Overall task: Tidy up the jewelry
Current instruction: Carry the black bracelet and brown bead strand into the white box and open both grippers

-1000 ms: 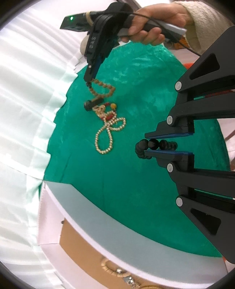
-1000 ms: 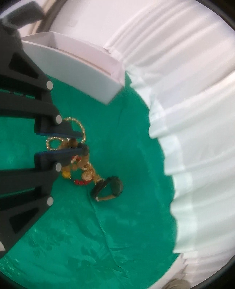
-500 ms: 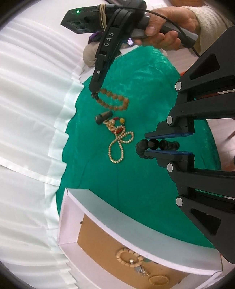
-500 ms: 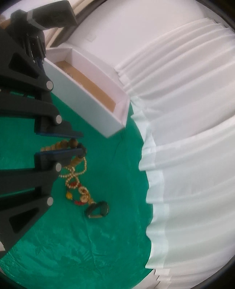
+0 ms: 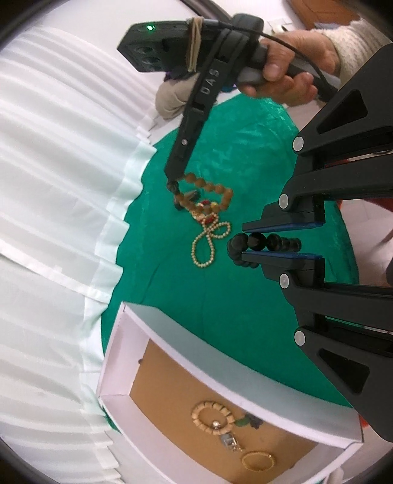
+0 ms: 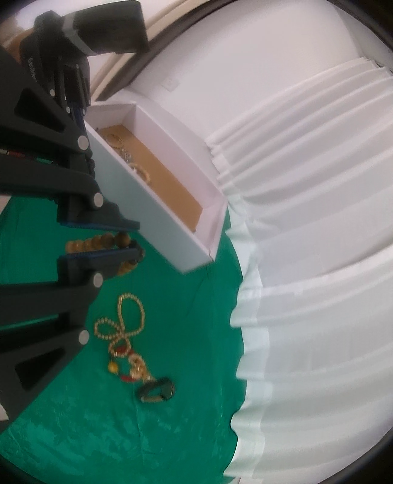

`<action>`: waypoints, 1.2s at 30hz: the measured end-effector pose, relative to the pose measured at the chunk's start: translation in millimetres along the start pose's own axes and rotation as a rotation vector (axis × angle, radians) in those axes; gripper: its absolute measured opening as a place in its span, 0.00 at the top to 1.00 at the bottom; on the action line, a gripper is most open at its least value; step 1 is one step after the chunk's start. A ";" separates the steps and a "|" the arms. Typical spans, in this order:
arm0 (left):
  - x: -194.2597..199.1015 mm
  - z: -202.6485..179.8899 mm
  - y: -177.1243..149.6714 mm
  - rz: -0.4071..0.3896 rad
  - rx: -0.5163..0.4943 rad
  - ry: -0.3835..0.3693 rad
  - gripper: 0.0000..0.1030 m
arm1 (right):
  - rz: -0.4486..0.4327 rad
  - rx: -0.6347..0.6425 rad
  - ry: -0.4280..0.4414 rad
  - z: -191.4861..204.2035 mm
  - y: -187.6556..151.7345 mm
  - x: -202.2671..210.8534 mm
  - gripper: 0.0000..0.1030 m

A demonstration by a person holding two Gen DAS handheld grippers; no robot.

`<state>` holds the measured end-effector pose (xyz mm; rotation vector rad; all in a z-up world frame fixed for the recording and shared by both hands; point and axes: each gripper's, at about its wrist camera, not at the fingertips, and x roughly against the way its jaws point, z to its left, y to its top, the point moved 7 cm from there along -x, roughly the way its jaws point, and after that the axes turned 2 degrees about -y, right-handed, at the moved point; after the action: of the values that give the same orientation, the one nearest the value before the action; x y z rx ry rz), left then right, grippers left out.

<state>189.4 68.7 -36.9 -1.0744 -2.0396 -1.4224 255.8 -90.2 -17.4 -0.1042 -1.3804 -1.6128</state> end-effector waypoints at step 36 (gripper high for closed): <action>49.4 263.7 17.1 -0.061 0.341 0.398 0.91 | 0.242 0.283 0.091 188.6 51.1 -249.6 0.89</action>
<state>194.4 331.8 -92.3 -0.5425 -1.9354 -1.1470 328.4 214.4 -66.6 -0.0278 -1.4504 -1.1978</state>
